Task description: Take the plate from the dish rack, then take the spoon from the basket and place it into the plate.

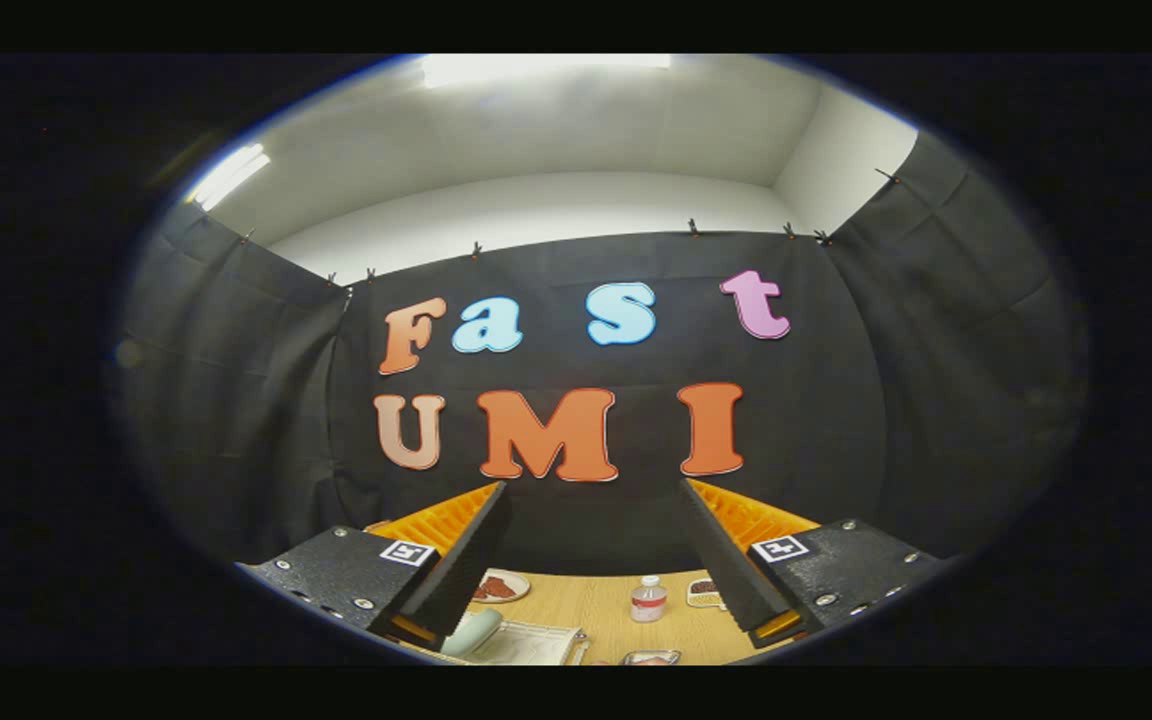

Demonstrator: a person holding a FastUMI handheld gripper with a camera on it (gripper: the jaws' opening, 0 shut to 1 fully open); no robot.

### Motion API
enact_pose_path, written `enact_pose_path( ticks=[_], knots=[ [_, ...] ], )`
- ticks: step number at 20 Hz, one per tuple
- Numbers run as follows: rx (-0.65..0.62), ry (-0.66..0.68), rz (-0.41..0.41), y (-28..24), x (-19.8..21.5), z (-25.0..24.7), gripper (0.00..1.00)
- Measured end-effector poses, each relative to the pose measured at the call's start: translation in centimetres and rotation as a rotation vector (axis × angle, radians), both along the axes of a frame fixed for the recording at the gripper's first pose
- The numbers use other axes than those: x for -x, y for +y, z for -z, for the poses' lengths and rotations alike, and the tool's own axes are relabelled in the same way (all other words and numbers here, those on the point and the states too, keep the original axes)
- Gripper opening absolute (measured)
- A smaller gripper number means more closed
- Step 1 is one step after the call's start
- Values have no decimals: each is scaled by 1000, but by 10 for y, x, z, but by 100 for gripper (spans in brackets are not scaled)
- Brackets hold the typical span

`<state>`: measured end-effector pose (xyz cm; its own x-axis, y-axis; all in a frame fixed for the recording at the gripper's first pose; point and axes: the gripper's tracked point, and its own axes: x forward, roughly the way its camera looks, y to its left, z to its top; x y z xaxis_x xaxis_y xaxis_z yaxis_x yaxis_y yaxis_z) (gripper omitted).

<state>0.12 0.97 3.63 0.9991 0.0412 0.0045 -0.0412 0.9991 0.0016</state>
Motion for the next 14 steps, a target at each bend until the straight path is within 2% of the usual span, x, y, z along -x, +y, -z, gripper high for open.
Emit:
enact_pose_path(
  ticks=[7, 11, 14],
  knots=[
    [-4, 90, -39, 15, -8, 20, 99],
    [-8, 260, -85, 30, -9, 57, 99],
    [-30, 391, -74, 33, -17, 88, 99]
  ],
)
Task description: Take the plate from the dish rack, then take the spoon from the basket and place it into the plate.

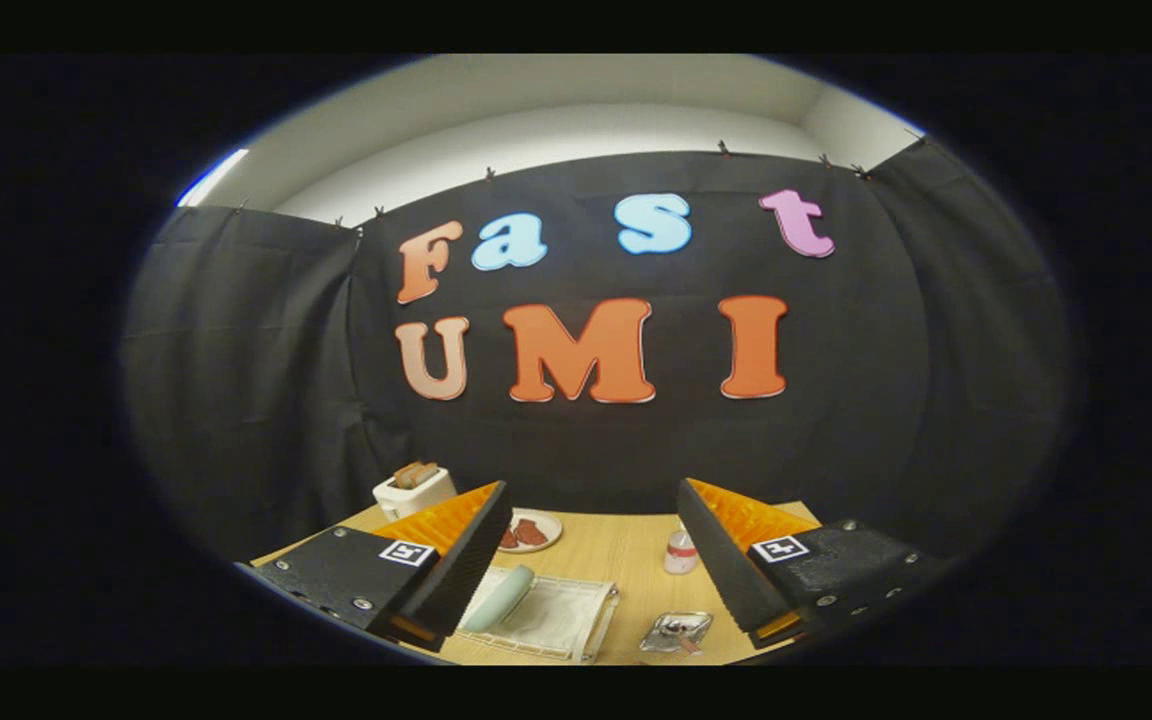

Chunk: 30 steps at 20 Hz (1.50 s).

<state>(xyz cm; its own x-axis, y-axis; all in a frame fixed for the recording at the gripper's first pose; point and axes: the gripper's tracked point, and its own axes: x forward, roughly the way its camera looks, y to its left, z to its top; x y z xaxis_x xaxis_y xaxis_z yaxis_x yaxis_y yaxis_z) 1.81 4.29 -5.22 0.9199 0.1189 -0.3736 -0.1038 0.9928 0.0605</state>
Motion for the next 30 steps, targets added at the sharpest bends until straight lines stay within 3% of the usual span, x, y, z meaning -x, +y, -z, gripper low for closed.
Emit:
enact_pose_path(
  ticks=[15, 23, 27, 30],
  knots=[
    [-89, 620, -65, 70, 4, 147, 97],
    [-33, 899, -85, 99, 24, 220, 84],
    [22, 990, -84, 108, 31, 248, 83],
    [60, 1046, -83, 115, 35, 265, 76]
  ],
)
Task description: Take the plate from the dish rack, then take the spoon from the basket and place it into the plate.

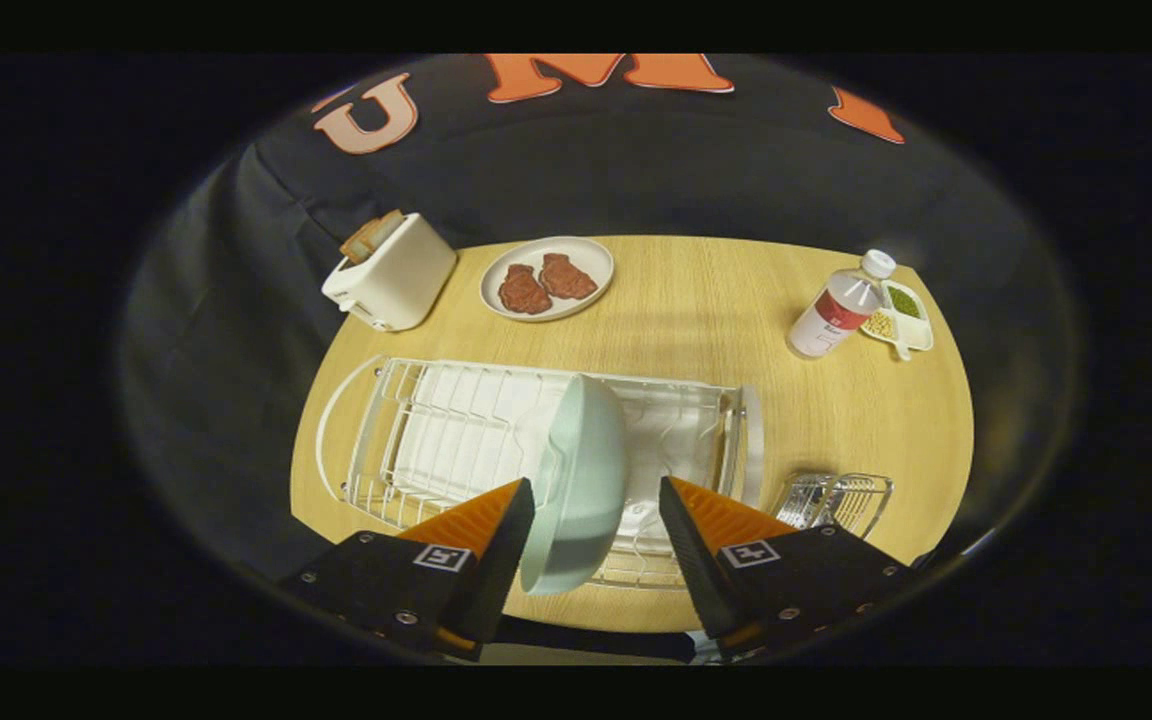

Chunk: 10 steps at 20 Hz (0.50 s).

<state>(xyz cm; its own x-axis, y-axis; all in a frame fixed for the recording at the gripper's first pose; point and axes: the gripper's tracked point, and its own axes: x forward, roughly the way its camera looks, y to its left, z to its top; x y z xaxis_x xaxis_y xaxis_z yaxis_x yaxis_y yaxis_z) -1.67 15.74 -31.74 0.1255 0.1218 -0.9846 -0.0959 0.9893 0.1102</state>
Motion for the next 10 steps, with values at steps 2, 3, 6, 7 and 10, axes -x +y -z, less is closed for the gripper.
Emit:
enact_pose_path(
  ticks=[2, 3, 6, 7, 10],
  knots=[
    [32, 33, -7, 6, 3, 11, 69],
    [47, 46, -7, 9, 3, 15, 62],
    [89, 67, -6, 17, 4, 20, 47],
    [105, 65, 1, 19, 3, 20, 42],
    [167, 56, 6, 22, 2, 21, 42]
  ],
)
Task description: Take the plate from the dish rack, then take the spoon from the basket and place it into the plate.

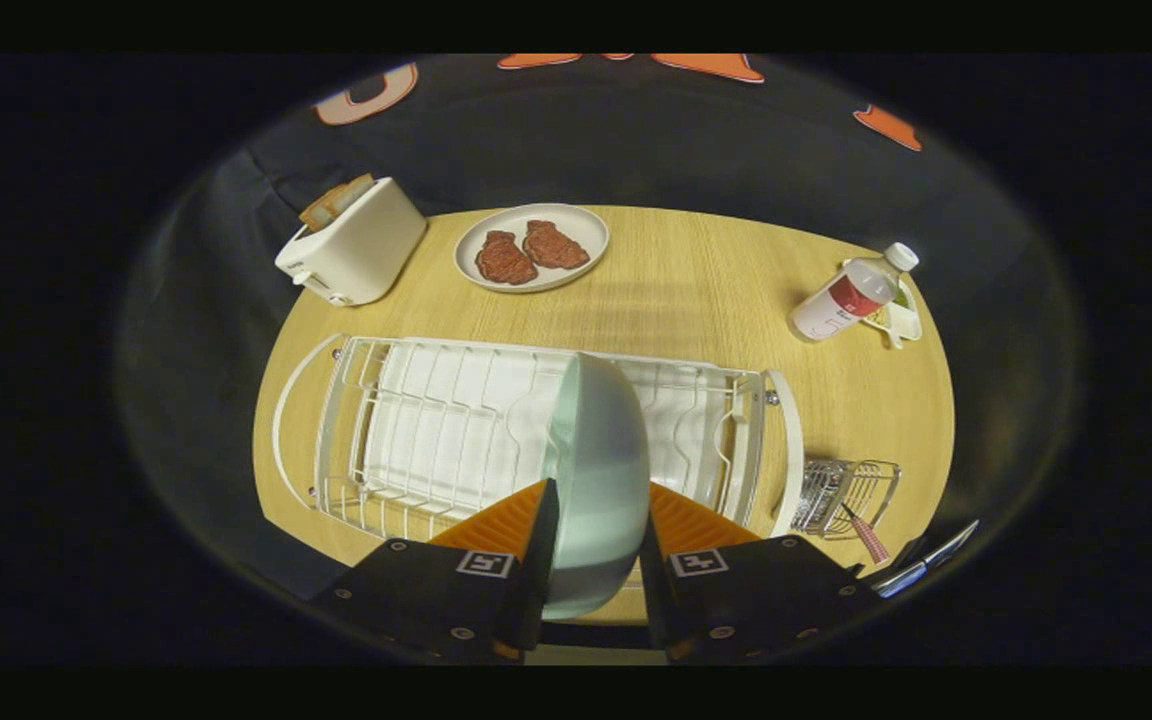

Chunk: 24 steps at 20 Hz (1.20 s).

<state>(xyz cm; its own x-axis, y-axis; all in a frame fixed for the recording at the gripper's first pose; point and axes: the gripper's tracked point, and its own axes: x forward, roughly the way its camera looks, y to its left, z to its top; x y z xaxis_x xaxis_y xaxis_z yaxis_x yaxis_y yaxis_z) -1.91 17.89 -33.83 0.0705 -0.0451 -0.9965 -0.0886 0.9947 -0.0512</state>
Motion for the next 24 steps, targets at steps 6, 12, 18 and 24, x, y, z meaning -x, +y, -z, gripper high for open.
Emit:
enact_pose_path(
  ticks=[6, 12, 18, 24],
  knots=[
    [178, -53, 38, -22, -9, -10, 30],
    [302, -143, 85, -41, -23, -42, 25],
    [259, -178, 171, -48, -10, -75, 24],
    [156, -200, 215, -68, 24, -105, 24]
  ],
)
